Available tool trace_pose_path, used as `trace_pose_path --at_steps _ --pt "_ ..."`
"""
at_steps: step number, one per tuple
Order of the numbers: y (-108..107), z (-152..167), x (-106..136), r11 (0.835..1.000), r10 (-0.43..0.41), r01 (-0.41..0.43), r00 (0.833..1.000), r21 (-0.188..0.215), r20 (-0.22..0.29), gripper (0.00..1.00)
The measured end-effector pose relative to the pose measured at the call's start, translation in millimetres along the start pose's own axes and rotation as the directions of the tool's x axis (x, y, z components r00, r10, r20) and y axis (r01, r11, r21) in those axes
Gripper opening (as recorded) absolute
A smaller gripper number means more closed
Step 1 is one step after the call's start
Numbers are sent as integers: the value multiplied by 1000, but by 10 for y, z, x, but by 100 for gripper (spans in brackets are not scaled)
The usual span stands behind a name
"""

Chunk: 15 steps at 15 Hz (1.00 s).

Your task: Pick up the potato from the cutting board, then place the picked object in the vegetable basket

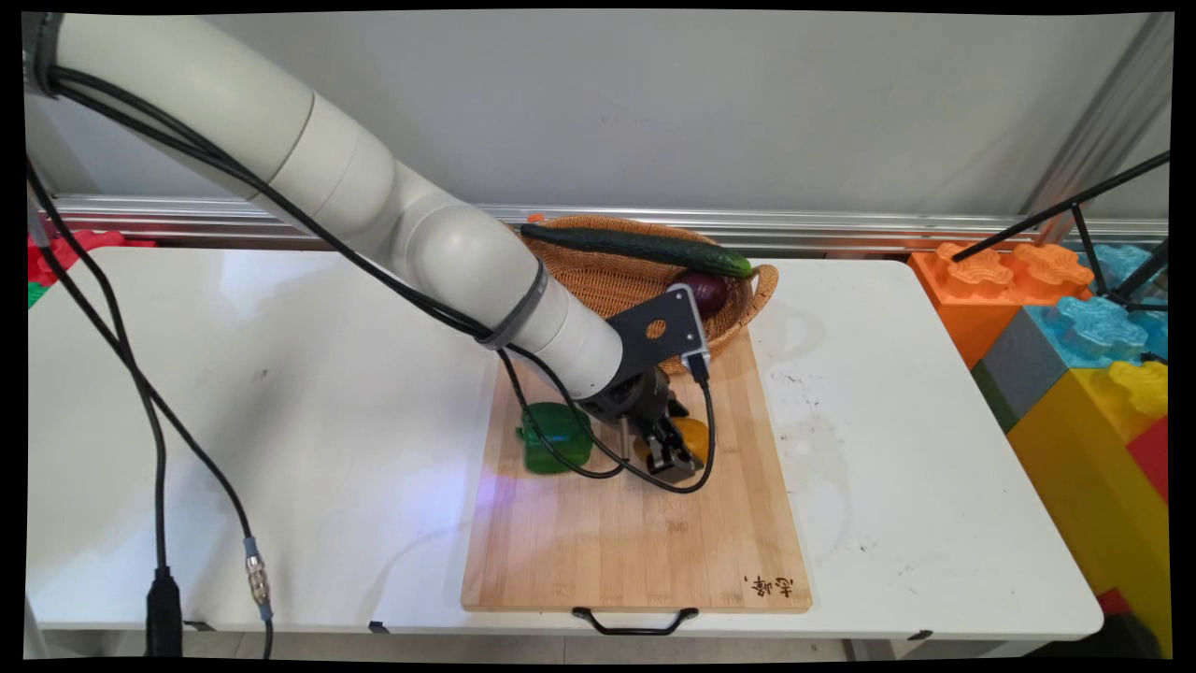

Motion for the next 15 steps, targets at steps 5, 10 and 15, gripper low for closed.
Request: trace_pose_path --at_steps 5,10,15 --pt "-9 -49 -16 1000 10 -10 1000 12 12 0" --pt "-65 -344 157 999 -3 3 1000 48 3 0" --pt "-304 -737 530 989 0 5 999 144 -37 0"
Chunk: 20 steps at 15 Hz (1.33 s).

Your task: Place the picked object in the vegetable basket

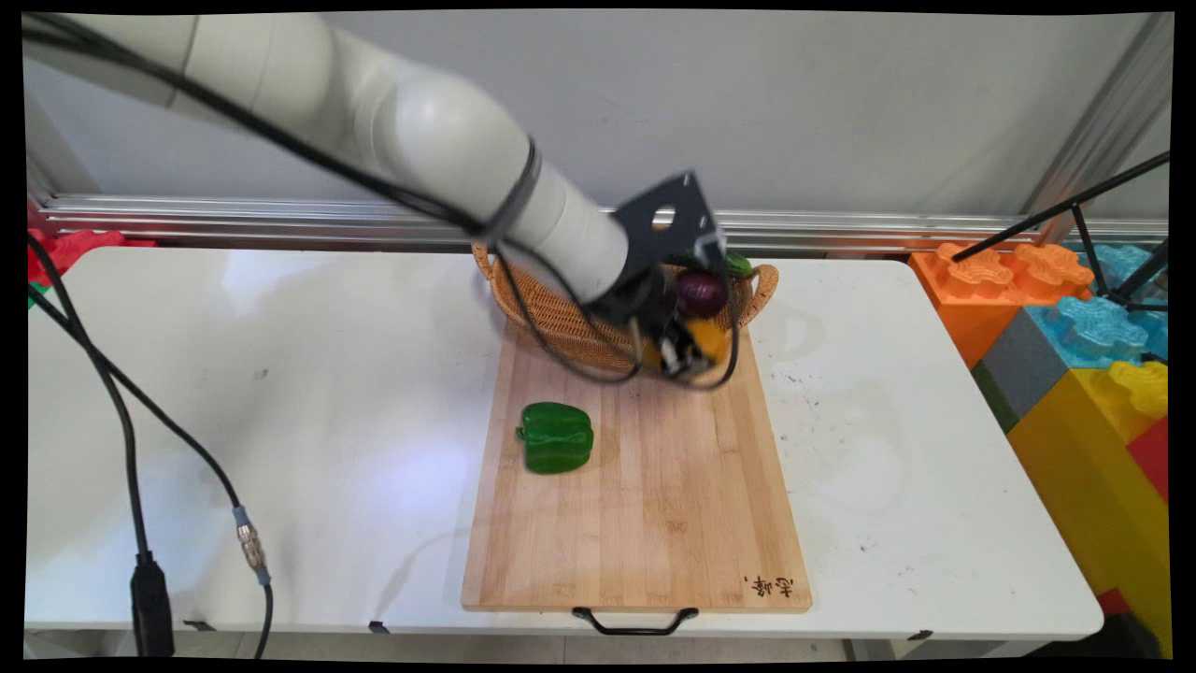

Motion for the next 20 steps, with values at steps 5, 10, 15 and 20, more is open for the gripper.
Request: trace_pose_path --at_steps 5,10,15,20 --pt "-326 -81 162 997 12 -11 1000 74 -11 0" --pt "-561 199 -1 996 -55 51 997 71 49 0" --pt "-709 549 -153 993 -108 104 991 55 79 0" --pt "-877 807 -178 991 -131 127 988 52 77 100"
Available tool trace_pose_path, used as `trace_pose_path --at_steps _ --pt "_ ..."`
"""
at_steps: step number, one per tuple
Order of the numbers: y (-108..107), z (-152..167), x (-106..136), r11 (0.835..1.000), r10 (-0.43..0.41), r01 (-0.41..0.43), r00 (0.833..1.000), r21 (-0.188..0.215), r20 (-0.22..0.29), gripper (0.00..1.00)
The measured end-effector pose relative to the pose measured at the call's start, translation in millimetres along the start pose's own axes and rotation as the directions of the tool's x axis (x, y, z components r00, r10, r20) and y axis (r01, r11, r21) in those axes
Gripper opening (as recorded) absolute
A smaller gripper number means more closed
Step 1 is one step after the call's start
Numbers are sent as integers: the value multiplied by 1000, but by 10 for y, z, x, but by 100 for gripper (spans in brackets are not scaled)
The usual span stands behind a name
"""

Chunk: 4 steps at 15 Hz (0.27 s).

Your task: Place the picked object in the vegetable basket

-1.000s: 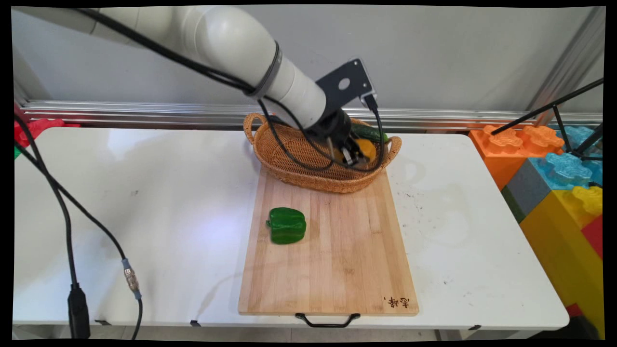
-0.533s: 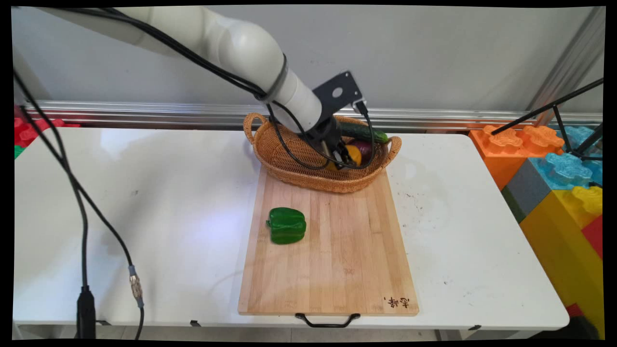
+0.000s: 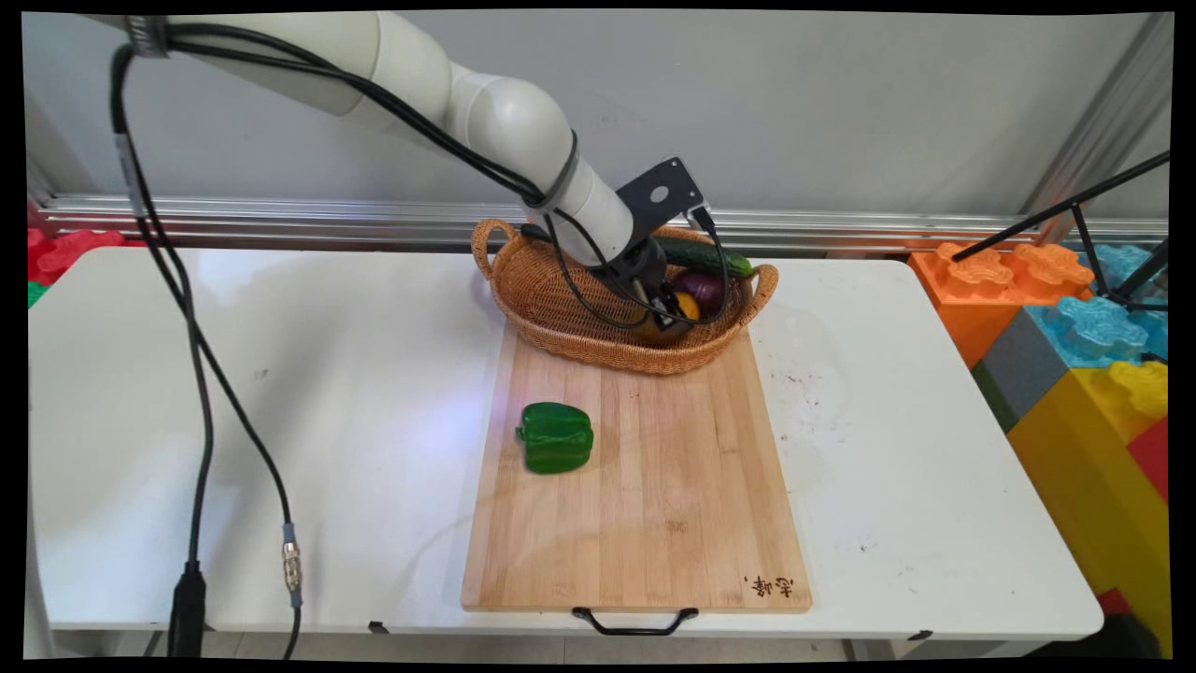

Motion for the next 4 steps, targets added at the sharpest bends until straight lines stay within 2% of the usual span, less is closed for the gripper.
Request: trace_pose_path --at_steps 4 --pt "-74 63 55 1000 -8 8 1000 -3 -7 100"
